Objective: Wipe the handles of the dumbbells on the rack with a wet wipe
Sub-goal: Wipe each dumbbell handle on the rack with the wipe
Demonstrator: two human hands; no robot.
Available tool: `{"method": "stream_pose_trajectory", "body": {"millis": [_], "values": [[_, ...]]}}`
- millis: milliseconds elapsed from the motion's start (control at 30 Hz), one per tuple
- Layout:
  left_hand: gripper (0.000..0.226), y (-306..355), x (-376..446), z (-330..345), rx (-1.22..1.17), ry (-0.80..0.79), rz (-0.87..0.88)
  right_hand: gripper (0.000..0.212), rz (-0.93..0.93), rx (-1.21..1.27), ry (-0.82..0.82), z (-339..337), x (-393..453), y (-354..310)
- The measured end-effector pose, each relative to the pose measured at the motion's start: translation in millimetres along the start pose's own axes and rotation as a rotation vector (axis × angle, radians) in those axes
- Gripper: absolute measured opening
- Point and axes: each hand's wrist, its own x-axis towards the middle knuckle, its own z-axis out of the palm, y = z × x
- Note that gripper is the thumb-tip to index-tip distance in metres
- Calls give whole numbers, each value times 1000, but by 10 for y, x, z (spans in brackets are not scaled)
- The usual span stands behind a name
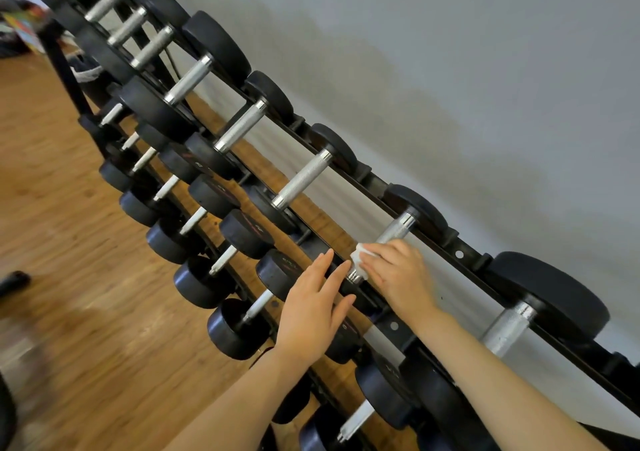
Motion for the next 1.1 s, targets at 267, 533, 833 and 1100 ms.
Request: {"method": "stream_pose_trajectory", "body": {"millis": [267, 533, 833, 1100], "values": [[55, -2, -13, 10, -3, -7, -21, 34, -132, 30, -45, -3, -6, 163], [53, 15, -7, 12, 1, -3, -31, 31, -77, -27, 35, -52, 58, 221], [54, 4, -21, 28, 8, 4, -32, 27, -28, 66, -1, -51, 66, 263], [51, 2, -21, 38, 4, 28, -17, 25, -16, 79, 40, 1, 13, 219]]}}
